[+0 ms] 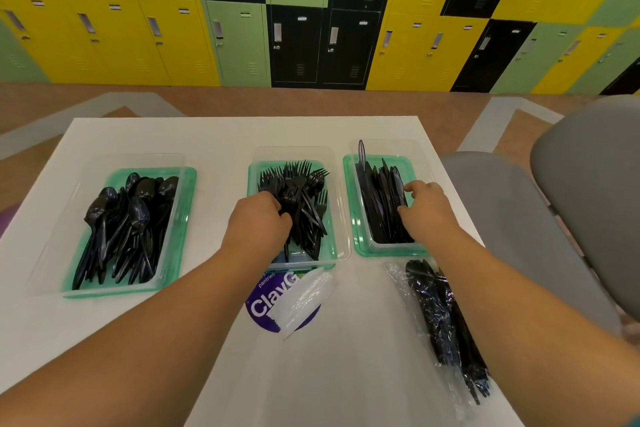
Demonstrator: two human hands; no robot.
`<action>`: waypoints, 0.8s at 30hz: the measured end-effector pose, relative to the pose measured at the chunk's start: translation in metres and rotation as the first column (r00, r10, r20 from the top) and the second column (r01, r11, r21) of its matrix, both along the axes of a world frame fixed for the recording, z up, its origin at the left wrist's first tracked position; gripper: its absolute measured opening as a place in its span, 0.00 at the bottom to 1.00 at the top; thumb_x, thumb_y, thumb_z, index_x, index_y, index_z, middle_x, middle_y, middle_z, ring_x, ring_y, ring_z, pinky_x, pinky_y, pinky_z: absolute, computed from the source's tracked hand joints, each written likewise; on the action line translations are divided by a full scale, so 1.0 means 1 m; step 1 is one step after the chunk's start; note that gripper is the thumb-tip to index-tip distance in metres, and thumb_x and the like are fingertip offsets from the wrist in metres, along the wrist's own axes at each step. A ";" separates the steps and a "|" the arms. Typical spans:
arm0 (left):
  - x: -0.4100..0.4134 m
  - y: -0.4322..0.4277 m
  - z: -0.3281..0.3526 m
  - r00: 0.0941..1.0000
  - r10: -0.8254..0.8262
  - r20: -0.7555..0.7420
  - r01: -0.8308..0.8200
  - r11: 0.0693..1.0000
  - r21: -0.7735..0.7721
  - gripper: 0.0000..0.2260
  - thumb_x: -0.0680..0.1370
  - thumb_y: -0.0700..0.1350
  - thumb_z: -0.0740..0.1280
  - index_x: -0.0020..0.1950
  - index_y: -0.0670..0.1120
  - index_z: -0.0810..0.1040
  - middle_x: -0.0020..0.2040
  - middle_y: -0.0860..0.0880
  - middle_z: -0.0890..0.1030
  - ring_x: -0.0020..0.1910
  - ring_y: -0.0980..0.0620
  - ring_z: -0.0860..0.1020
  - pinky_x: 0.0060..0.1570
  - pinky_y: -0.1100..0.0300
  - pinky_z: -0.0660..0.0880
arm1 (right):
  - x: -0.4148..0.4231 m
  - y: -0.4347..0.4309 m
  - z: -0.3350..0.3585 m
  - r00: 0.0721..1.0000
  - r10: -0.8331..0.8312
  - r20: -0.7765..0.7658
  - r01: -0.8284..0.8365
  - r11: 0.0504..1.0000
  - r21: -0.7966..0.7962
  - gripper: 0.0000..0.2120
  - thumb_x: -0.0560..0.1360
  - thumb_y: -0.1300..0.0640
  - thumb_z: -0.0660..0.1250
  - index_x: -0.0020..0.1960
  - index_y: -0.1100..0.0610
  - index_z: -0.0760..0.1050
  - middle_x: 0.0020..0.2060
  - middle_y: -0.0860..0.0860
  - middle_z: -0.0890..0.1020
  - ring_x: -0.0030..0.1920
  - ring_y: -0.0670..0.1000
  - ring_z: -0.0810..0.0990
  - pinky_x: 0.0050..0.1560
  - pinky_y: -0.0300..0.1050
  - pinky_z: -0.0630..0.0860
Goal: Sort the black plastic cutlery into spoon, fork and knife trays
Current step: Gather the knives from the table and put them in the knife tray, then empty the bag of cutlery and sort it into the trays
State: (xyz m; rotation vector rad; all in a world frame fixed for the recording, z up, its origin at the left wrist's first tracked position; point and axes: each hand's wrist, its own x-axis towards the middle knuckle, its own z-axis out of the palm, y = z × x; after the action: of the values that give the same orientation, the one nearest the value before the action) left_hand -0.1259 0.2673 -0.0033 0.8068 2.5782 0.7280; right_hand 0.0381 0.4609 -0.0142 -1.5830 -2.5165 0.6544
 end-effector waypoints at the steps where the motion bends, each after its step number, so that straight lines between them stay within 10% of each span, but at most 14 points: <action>1: 0.002 -0.004 0.000 1.000 0.008 0.005 -0.008 0.999 0.031 0.06 0.76 0.45 0.65 0.50 0.46 0.77 0.41 0.46 0.81 0.37 0.48 0.80 0.41 0.55 0.79 | 0.002 -0.001 0.003 0.999 -0.003 -0.047 0.004 1.000 0.006 0.19 0.77 0.61 0.64 0.68 0.57 0.69 0.64 0.57 0.70 0.56 0.57 0.76 0.52 0.43 0.69; 10: 0.031 -0.046 0.022 0.979 -0.028 0.202 -0.025 0.967 0.255 0.03 0.77 0.46 0.66 0.48 0.54 0.78 0.39 0.52 0.81 0.34 0.51 0.79 0.35 0.58 0.77 | 0.047 -0.029 0.045 0.876 -0.119 -0.467 0.139 0.990 0.009 0.08 0.78 0.58 0.64 0.55 0.54 0.78 0.51 0.51 0.78 0.42 0.47 0.76 0.47 0.45 0.75; 19: 0.087 -0.097 0.027 0.903 -0.079 0.421 -0.024 0.972 0.233 0.06 0.76 0.40 0.65 0.46 0.51 0.79 0.40 0.49 0.84 0.31 0.53 0.77 0.33 0.65 0.75 | 0.114 -0.099 0.010 0.999 -0.025 0.040 0.019 0.990 0.143 0.12 0.76 0.44 0.64 0.44 0.53 0.74 0.47 0.51 0.76 0.46 0.52 0.75 0.45 0.47 0.75; 24: 0.113 -0.110 0.030 0.900 -0.128 0.417 0.047 0.979 0.199 0.05 0.77 0.42 0.65 0.47 0.51 0.78 0.41 0.52 0.84 0.32 0.55 0.78 0.34 0.65 0.71 | 0.137 -0.146 -0.022 0.911 0.045 0.410 -0.116 0.982 0.152 0.34 0.70 0.30 0.60 0.67 0.51 0.62 0.64 0.51 0.66 0.63 0.55 0.66 0.58 0.53 0.73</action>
State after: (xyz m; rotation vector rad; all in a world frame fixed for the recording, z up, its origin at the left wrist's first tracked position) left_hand -0.0125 0.1570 0.0267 0.7155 2.0900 1.0025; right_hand 0.1750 0.3153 -0.0365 -1.7035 -2.8429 0.1074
